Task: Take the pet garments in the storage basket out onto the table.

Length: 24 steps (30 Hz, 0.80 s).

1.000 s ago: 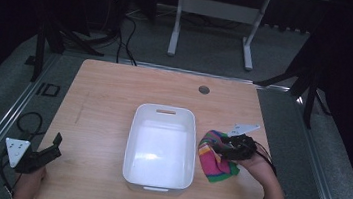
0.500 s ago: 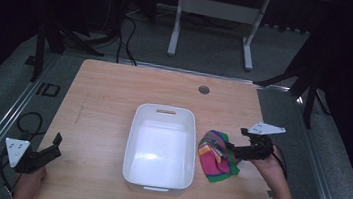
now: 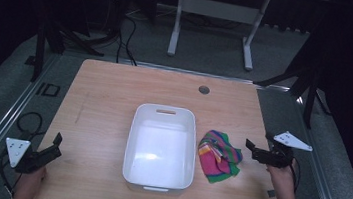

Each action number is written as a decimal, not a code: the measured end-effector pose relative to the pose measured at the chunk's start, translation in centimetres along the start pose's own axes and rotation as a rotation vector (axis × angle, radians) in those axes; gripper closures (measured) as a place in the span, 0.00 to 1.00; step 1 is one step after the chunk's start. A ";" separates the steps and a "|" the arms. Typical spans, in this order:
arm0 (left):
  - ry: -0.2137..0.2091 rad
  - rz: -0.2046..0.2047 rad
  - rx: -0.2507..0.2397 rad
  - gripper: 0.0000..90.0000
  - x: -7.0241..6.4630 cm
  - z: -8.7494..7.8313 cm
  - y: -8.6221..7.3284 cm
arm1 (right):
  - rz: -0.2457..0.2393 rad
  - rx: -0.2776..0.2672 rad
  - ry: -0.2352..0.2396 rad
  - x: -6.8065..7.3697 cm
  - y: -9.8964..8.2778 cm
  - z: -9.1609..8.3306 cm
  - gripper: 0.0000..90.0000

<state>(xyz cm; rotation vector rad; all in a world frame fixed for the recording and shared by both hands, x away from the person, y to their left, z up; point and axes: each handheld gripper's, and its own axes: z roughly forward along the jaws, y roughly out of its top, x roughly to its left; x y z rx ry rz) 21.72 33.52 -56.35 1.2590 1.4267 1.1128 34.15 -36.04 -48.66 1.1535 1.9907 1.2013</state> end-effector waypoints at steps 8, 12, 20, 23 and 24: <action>0.001 0.000 0.001 0.01 0.0 0.0 0.0 | 0.068 -0.053 -0.164 -1.3 -3.2 -1.4 0.14; 0.000 0.000 0.001 0.01 0.0 0.0 0.0 | 0.095 -0.079 -0.236 -1.5 -4.8 -2.1 0.14; 0.000 0.000 0.001 0.01 0.0 0.0 0.0 | 0.146 -0.086 -0.303 -1.5 -7.2 -3.0 0.14; -0.001 0.000 0.001 0.01 0.0 0.0 0.0 | 0.160 -0.078 -0.325 -1.2 -8.1 -3.1 0.14; -0.001 0.000 0.001 0.01 0.0 0.0 0.0 | 0.164 -0.073 -0.328 -1.0 -8.3 -3.1 0.14</action>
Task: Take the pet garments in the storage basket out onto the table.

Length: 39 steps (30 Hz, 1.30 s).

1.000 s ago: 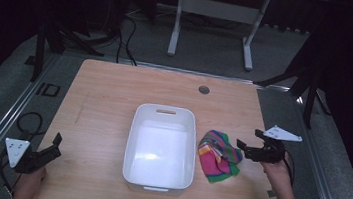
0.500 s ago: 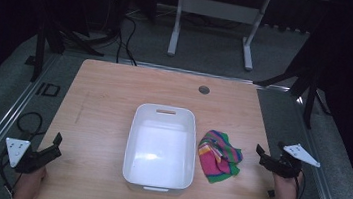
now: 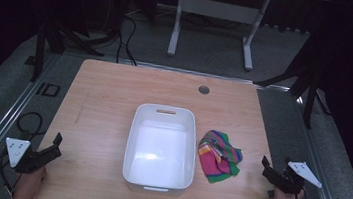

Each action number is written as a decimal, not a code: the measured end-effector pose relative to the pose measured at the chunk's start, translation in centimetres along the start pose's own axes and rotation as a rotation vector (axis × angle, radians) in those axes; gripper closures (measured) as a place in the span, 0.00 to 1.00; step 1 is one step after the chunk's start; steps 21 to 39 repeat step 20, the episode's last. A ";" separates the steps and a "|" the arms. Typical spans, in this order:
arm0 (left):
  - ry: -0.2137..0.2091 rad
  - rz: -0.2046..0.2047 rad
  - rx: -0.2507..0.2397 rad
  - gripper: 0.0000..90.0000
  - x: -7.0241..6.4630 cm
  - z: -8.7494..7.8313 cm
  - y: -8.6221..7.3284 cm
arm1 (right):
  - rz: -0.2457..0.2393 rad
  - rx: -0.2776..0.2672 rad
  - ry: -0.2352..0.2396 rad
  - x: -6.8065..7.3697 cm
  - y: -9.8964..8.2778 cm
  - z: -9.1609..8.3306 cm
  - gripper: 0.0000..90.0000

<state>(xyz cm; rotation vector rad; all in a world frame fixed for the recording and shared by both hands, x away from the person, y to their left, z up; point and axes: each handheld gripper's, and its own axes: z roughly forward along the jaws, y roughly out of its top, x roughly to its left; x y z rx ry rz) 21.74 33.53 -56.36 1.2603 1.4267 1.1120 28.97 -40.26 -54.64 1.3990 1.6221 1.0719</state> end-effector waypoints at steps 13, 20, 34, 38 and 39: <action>-0.004 -0.005 -0.004 0.01 0.1 0.0 0.0 | 0.009 -0.056 -0.080 0.7 -1.3 -1.3 0.14; -0.004 -0.010 -0.006 0.01 0.1 0.0 0.0 | 0.031 -0.044 -0.074 0.4 -1.5 -1.2 0.15; -0.004 -0.010 -0.006 0.01 0.1 0.0 0.0 | 0.031 -0.044 -0.074 0.4 -1.5 -1.2 0.15; -0.004 -0.010 -0.006 0.01 0.1 0.0 0.0 | 0.031 -0.044 -0.074 0.4 -1.5 -1.2 0.15; -0.004 -0.010 -0.006 0.01 0.1 0.0 0.0 | 0.031 -0.044 -0.074 0.4 -1.5 -1.2 0.15</action>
